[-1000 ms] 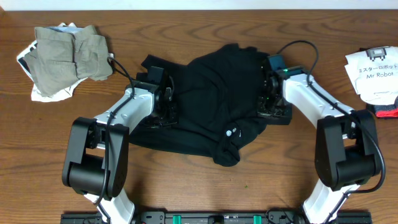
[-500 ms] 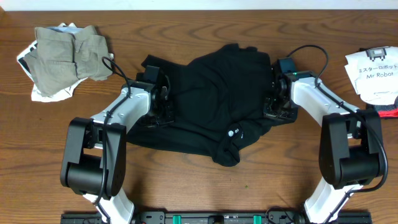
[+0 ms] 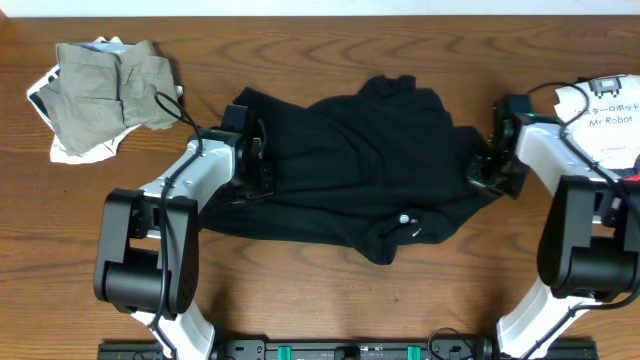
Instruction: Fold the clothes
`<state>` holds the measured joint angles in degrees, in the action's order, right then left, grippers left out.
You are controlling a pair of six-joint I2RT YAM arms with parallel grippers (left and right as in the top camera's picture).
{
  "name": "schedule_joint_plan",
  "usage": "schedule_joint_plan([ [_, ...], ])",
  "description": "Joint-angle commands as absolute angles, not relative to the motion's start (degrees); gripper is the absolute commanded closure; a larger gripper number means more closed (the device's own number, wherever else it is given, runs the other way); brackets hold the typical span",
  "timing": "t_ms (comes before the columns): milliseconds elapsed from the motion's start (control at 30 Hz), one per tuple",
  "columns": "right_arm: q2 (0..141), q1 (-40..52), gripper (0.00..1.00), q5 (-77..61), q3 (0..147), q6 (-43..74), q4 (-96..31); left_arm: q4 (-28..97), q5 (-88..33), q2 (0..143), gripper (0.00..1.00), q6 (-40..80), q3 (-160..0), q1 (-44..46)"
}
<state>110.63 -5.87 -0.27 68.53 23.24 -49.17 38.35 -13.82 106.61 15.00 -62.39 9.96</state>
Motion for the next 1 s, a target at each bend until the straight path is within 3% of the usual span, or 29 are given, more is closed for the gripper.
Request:
schedule_joint_plan([
  [0,113.97,-10.15,0.99,6.68,67.88,22.26,-48.45,39.48,-11.84,107.48,0.94,15.11,-62.22,8.86],
  [233,113.97,-12.58,0.99,6.44,72.55,20.91,-49.36,43.27,-23.24,107.48,0.94,19.70,-62.22,9.41],
  [467,113.97,-12.58,0.98,5.74,77.62,20.53,-50.04,47.11,-24.03,107.33,0.94,26.37,-62.22,13.39],
  [833,113.95,-12.56,0.99,5.28,95.15,20.49,-66.85,41.67,-11.70,95.50,0.94,24.56,-65.36,17.82],
  [967,113.95,-12.45,0.92,-8.08,100.53,14.11,-70.57,32.93,-11.25,90.52,0.94,20.14,-65.36,17.82],
])
